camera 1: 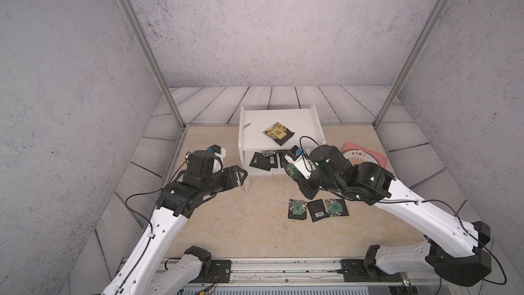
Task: Remove the tea bags from the shelf
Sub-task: Place the tea bag at the center of the board.
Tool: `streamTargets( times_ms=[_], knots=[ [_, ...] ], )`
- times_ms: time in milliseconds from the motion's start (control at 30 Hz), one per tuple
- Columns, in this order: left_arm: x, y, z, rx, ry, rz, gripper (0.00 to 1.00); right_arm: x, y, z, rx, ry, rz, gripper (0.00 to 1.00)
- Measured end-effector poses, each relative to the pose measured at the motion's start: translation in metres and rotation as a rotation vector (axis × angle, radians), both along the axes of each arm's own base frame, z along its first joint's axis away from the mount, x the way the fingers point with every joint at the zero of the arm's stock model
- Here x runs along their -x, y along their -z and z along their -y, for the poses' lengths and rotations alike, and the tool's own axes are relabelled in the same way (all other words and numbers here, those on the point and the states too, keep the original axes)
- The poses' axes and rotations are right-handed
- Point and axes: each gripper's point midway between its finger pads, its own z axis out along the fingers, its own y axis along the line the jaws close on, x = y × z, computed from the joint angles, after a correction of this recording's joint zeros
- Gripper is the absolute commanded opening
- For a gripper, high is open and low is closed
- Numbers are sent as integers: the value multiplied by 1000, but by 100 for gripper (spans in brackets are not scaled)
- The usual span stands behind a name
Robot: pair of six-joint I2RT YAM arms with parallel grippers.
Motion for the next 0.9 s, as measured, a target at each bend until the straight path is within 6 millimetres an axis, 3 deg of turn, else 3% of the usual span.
streamTargets(
  times_ms=[167, 300, 567, 700, 900],
  knots=[
    [14, 31, -4, 3, -6, -45, 69, 21, 56, -1, 70, -39, -66, 7],
    [22, 47, -7, 6, -13, -64, 69, 30, 89, -4, 92, -48, -111, 8],
    [32, 80, -13, -12, -30, -120, 68, 28, 127, -14, 71, 4, -163, 8],
    [34, 93, -14, -14, -44, -145, 68, 26, 160, -20, 98, 28, -197, 7],
    [32, 98, -14, -11, -53, -155, 68, 21, 193, -29, 136, 47, -227, 8]
  ],
)
